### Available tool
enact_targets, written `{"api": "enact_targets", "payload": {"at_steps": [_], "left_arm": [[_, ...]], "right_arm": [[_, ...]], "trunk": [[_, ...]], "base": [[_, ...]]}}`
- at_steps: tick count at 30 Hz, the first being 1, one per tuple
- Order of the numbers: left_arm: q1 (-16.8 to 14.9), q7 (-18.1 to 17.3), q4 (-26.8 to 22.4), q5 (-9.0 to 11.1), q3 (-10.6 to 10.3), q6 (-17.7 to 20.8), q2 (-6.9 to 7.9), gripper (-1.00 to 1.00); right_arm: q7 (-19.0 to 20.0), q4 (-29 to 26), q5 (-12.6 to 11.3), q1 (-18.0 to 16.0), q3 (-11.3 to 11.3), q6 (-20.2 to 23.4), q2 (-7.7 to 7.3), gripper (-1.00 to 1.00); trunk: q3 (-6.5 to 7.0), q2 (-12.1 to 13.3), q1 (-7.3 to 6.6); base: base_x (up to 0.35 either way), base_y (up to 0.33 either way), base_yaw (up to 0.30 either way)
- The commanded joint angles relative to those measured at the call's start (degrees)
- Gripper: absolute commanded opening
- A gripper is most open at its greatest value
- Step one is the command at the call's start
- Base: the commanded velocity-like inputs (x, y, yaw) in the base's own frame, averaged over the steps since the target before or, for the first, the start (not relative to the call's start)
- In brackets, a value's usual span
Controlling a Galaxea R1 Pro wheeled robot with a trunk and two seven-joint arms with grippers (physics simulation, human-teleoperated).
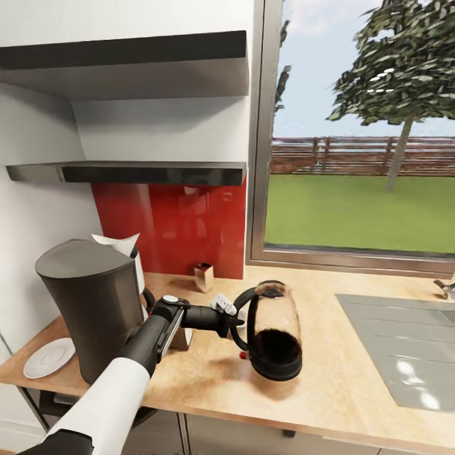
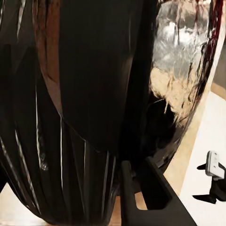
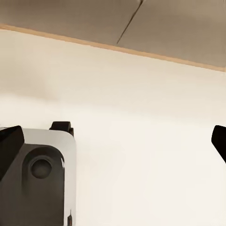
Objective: Set up a coffee station on the kitchen countertop: keep the coffee maker on the countertop, move the bottle of coffee from the kitchen shelf to the counter next to the coffee maker, place a paper coffee filter on top of the coffee maker, put the saucer next to the coffee maker with the coffee cup on the saucer, and place the electric kettle next to the coffee maker.
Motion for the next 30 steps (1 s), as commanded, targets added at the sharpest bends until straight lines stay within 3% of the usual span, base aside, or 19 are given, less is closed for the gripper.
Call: {"api": "enact_targets", "payload": {"at_steps": [1,15,21,23,28,30], "left_arm": [[0.0,-0.1,-0.1,0.0,0.1,0.6,-0.06,-1.00],[0.1,0.3,-0.2,0.0,0.2,0.6,-0.09,-1.00],[0.0,0.5,-1.6,-0.1,0.6,0.9,0.16,-1.00],[0.0,0.5,-2.8,-0.1,0.7,1.4,1.06,-1.00],[-0.1,0.5,-3.7,0.0,1.1,1.9,4.95,-1.00],[-0.1,0.5,-3.7,0.0,1.1,2.0,5.55,-1.00]], "right_arm": [[0.2,0.0,0.6,0.0,-0.5,-0.2,-0.02,1.00],[0.2,0.0,0.6,0.0,-0.6,-0.2,-0.07,1.00],[0.2,0.0,0.6,0.0,-0.6,-0.2,-0.10,1.00],[0.2,0.0,0.6,0.0,-0.6,-0.2,-0.10,1.00],[0.2,-0.2,0.6,0.0,-0.5,-0.2,-0.08,1.00],[0.2,-0.2,0.6,0.0,-0.5,-0.2,-0.07,1.00]], "trunk": [[-0.02,-0.1,0.02],[-0.02,-0.1,0.02],[-0.02,-0.1,0.02],[-0.02,-0.1,0.02],[-0.02,-0.1,0.02],[-0.02,-0.1,0.02]], "base": [[-0.099,-0.051,0.277],[-0.282,-0.105,0.277],[-0.087,-0.004,0.275],[-0.006,0.000,0.149],[-0.001,0.000,0.020],[0.000,0.000,0.001]]}}
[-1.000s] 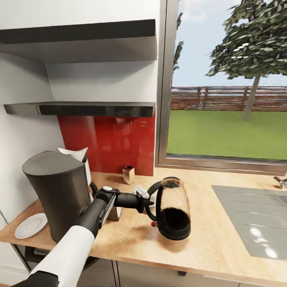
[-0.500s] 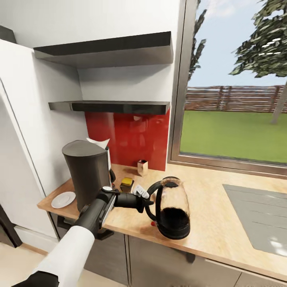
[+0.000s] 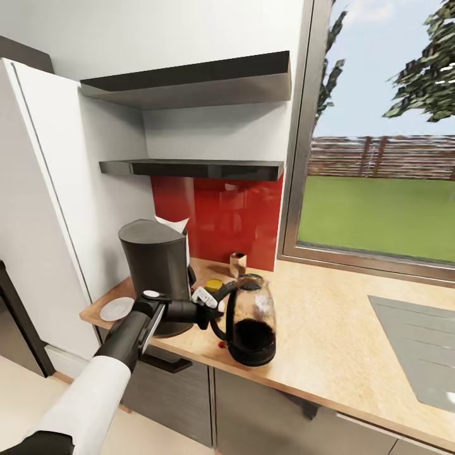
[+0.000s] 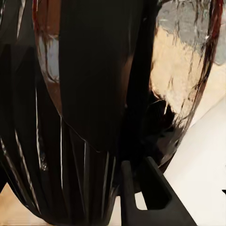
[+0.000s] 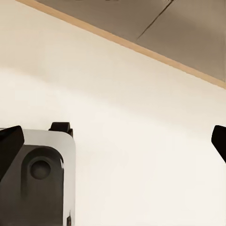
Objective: Set up a coffee station on the kitchen countertop: keep the coffee maker on the countertop, move the bottle of coffee from the kitchen shelf to the counter next to the coffee maker, place a paper coffee filter on top of the coffee maker, put the saucer next to the coffee maker with the coffee cup on the saucer, and place the electric kettle next to the coffee maker.
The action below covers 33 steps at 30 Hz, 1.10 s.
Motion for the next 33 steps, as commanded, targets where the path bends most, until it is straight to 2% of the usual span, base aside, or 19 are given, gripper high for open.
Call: {"api": "enact_targets", "payload": {"at_steps": [1,10,17,21,23,33], "left_arm": [[0.0,-0.3,-0.1,0.0,0.1,0.6,0.03,-1.00],[-0.2,-0.3,-0.2,0.0,0.1,0.7,1.80,-1.00],[-0.5,-0.3,-0.2,0.0,0.1,0.7,3.22,-1.00],[-0.6,-0.3,-0.2,0.0,0.1,2.7,3.91,-1.00],[-0.5,-0.3,-1.8,0.0,0.1,3.3,4.59,-1.00],[-0.1,-0.3,-2.6,0.0,0.1,3.4,4.87,-1.00]], "right_arm": [[0.2,0.0,0.6,0.0,-0.5,-0.2,0.00,1.00],[0.2,0.0,0.6,0.0,-0.6,-0.2,0.00,1.00],[0.2,0.1,0.6,0.0,-0.6,-0.2,-0.01,1.00],[0.2,0.0,0.6,0.0,-0.6,-0.2,-0.04,1.00],[0.2,0.0,0.6,0.0,-0.6,-0.3,-0.04,1.00],[0.2,0.0,0.6,0.0,-0.5,-0.3,-0.04,1.00]], "trunk": [[-0.02,0.0,0.02],[-0.02,0.0,0.02],[-0.02,0.0,0.02],[-0.02,0.0,0.02],[-0.02,0.0,0.02],[-0.02,0.0,0.02]], "base": [[0.000,0.000,0.000],[0.000,0.000,0.014],[0.000,0.000,0.167],[0.000,0.000,0.029],[0.000,0.000,0.003],[0.000,0.000,0.000]]}}
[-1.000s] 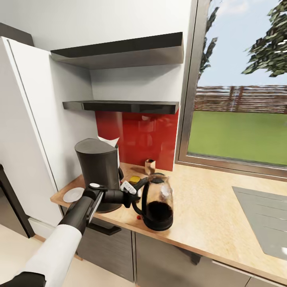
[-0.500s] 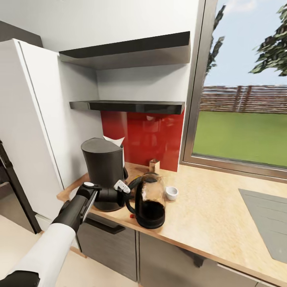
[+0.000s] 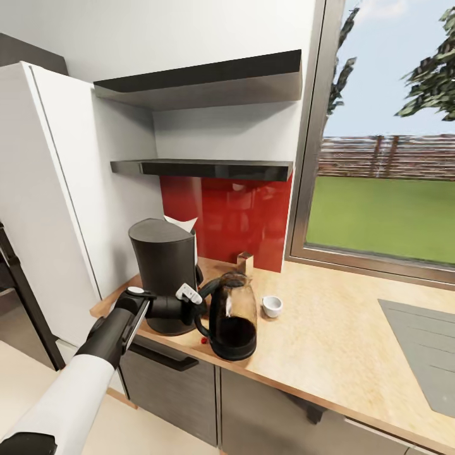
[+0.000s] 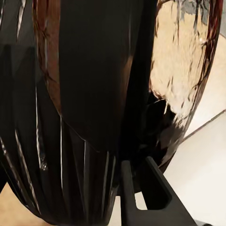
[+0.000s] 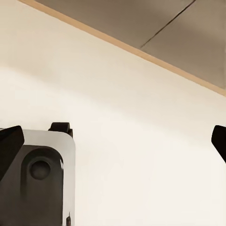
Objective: Set up a coffee station on the kitchen countertop: keep the coffee maker on the countertop, move the bottle of coffee from the kitchen shelf to the counter next to the coffee maker, place a paper coffee filter on top of the coffee maker, put the saucer next to the coffee maker with the coffee cup on the saucer, and place the electric kettle next to the coffee maker.
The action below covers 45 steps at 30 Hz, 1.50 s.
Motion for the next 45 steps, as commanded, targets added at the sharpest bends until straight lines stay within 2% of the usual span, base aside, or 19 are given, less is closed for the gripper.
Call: {"api": "enact_targets", "payload": {"at_steps": [1,9,14,18,31,35,36,40,43,45], "left_arm": [[0.0,-0.2,-0.1,0.0,0.0,0.5,0.01,-1.00],[0.2,0.0,-0.1,0.0,0.0,0.5,0.34,-1.00],[0.3,3.0,-0.1,0.0,0.0,0.5,0.36,-1.00],[0.3,3.5,-0.1,0.0,0.0,0.5,0.36,-1.00],[0.3,4.0,0.1,-0.1,-0.1,0.4,1.81,-1.00],[0.3,3.9,0.4,-2.0,0.0,0.4,1.84,-1.00],[0.6,4.3,0.7,-1.7,-0.3,0.1,1.49,-1.00],[1.0,4.5,0.1,0.6,0.2,0.4,2.16,-1.00],[0.1,3.5,-0.1,-0.9,0.2,0.8,2.19,-1.00],[-0.1,2.9,-0.2,-0.9,0.2,0.9,2.20,-1.00]], "right_arm": [[0.2,0.0,0.5,0.0,-0.5,-0.2,-0.01,1.00],[0.2,0.0,0.5,0.0,-0.5,-0.2,-0.01,1.00],[0.2,0.0,0.5,0.0,-0.5,-0.2,-0.01,1.00],[0.2,0.0,0.5,0.0,-0.5,-0.2,-0.01,1.00],[0.2,0.1,0.6,0.0,-0.5,-0.2,-0.01,1.00],[0.2,0.1,0.6,0.0,-0.5,-0.2,-0.01,1.00],[0.2,0.0,0.7,0.0,-0.3,-0.1,0.32,1.00],[0.3,0.0,0.7,-0.1,-0.3,-0.2,1.41,1.00],[0.4,0.0,0.7,-0.1,-0.3,-0.2,1.91,1.00],[0.4,0.0,0.7,-0.1,-0.3,-0.2,1.99,1.00]], "trunk": [[-0.02,-0.1,0.02],[-0.02,-0.1,0.02],[-0.02,-0.1,0.02],[-0.02,-0.1,0.02],[-0.02,-0.1,0.02],[-0.02,-0.1,0.02],[-0.01,0.0,0.02],[-0.01,0.0,0.02],[-0.01,0.0,0.02],[-0.01,0.0,0.02]], "base": [[0.000,0.000,0.000],[0.104,0.000,0.000],[0.009,0.000,0.000],[0.000,0.000,0.000],[0.000,0.000,0.000],[0.000,0.000,0.000],[0.000,0.000,0.000],[0.000,0.000,0.000],[0.000,0.000,0.000],[0.000,0.000,0.000]]}}
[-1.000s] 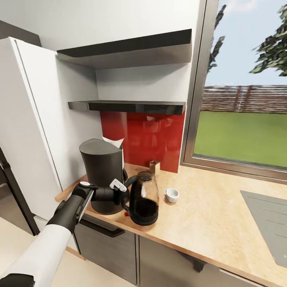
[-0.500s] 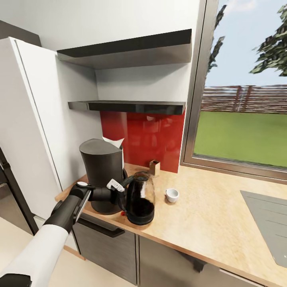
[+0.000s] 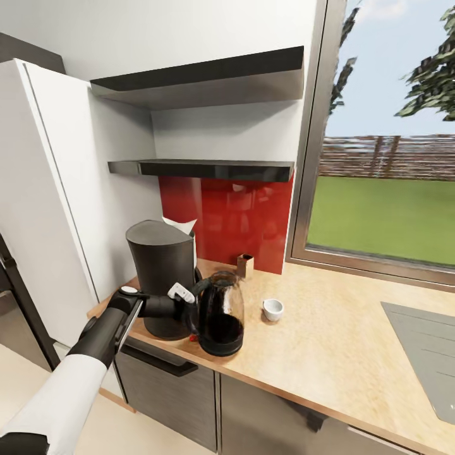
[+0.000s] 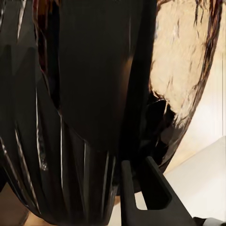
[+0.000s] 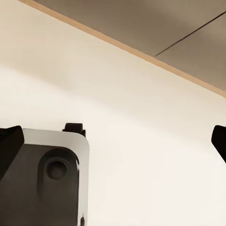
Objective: Set up a coffee station on the kitchen countertop: keep the coffee maker on the countertop, move the bottle of coffee from the kitchen shelf to the counter next to the coffee maker, place a paper coffee filter on top of the coffee maker, put the saucer next to the coffee maker with the coffee cup on the saucer, and place the electric kettle next to the coffee maker.
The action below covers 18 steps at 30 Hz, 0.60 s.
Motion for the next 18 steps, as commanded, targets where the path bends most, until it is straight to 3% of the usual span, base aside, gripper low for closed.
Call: {"api": "enact_targets", "payload": {"at_steps": [1,13,14,18], "left_arm": [[-0.1,-0.3,-0.1,-0.1,-0.1,0.4,0.04,-1.00],[0.0,-0.6,0.1,0.0,0.3,0.4,0.21,-1.00],[0.0,-0.6,0.1,0.0,0.3,0.4,0.21,1.00],[0.0,-0.5,0.1,-0.1,0.3,0.3,0.14,1.00]], "right_arm": [[0.2,0.0,0.5,0.0,-0.5,-0.2,0.02,1.00],[0.2,0.1,0.6,0.0,-0.5,-0.2,0.07,1.00],[0.2,0.1,0.6,0.0,-0.5,-0.3,0.06,1.00],[0.2,0.1,0.6,0.0,-0.5,-0.3,0.01,1.00]], "trunk": [[-0.02,0.0,0.02],[-0.02,0.0,0.02],[-0.02,0.0,0.02],[-0.02,0.0,0.02]], "base": [[0.000,0.000,0.000],[0.000,0.000,0.000],[0.000,0.000,0.000],[0.000,0.000,0.000]]}}
